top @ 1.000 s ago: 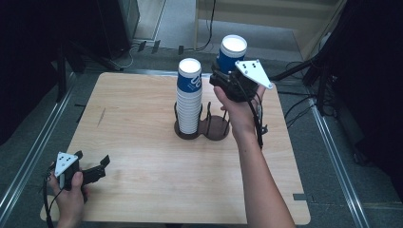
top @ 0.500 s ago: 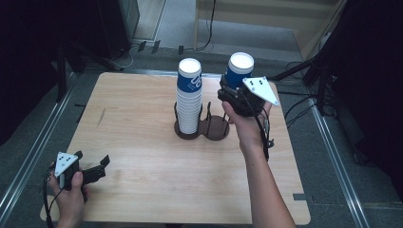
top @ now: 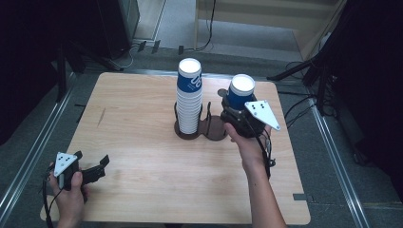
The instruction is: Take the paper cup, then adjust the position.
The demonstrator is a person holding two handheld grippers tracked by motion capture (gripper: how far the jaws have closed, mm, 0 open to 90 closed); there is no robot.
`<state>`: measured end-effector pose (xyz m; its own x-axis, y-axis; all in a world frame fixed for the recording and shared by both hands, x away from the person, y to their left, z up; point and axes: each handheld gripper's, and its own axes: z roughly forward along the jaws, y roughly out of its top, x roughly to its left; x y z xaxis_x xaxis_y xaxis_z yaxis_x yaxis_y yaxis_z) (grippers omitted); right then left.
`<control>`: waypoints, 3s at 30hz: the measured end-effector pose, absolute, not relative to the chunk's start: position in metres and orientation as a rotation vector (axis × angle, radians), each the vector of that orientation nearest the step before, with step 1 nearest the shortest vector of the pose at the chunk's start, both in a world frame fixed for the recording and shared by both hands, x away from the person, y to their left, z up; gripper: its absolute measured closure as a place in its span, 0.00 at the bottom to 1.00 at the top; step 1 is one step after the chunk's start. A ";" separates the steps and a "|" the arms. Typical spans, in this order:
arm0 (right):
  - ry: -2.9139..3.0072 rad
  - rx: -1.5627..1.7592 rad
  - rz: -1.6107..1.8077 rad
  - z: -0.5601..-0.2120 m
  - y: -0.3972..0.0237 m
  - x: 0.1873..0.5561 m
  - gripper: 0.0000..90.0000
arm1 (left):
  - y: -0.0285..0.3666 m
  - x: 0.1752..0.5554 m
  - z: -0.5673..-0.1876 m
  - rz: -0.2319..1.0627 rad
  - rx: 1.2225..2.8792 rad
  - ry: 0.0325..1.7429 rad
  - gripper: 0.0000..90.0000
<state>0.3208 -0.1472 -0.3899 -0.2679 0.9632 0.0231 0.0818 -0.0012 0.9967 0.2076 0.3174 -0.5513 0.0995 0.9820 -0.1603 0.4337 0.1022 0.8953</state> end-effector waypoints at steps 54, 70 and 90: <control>1.575 1.201 1.326 -0.484 -0.138 0.264 0.22 | 0.227 0.245 -0.480 0.639 1.643 1.174 0.00; 1.651 1.101 1.289 -0.492 -0.115 0.260 0.22 | 0.200 0.242 -0.483 0.475 1.754 1.035 0.00; 1.729 0.928 1.175 -0.506 -0.092 0.250 0.22 | 0.180 0.243 -0.487 0.367 1.812 0.972 0.03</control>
